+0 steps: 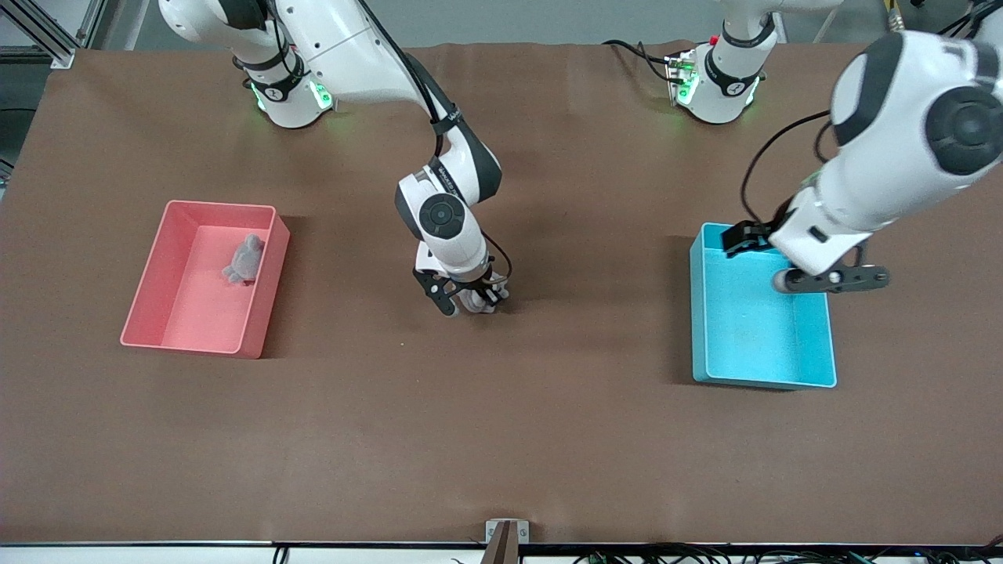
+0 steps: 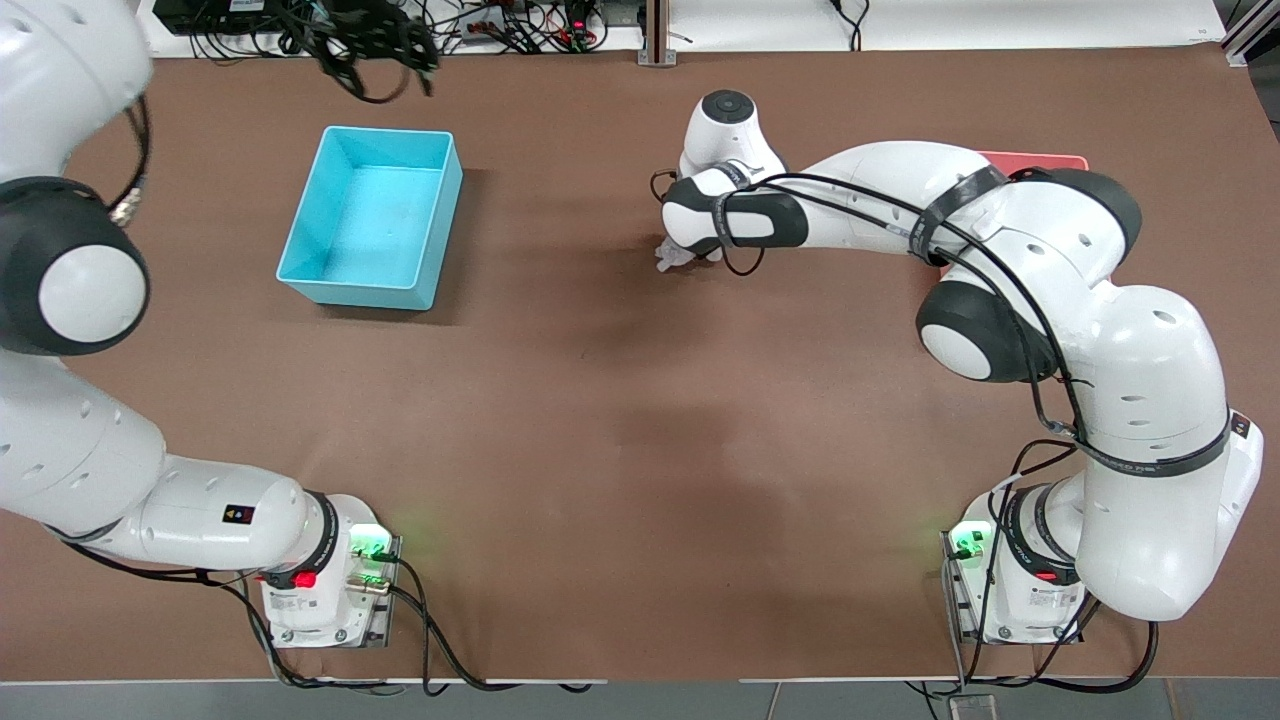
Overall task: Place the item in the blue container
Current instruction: 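Carry the plush toward the left gripper while the left gripper approaches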
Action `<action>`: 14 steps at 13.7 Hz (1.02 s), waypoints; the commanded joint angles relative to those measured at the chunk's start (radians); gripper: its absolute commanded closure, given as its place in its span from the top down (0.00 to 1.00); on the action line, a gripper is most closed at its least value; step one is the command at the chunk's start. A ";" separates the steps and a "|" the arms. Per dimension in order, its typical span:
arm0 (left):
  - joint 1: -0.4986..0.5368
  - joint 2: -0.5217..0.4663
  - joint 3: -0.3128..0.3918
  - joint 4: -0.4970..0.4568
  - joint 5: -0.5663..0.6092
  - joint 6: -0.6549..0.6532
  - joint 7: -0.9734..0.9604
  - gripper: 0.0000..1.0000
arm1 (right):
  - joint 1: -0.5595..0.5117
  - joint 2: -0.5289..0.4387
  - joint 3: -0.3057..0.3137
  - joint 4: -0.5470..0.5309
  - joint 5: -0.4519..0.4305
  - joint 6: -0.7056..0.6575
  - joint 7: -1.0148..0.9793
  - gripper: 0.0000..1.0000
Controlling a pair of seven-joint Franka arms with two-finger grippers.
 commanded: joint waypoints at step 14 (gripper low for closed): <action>-0.274 0.271 0.004 0.015 -0.112 0.407 -0.745 1.00 | -0.141 -0.226 -0.202 0.035 -0.003 -0.506 -0.626 1.00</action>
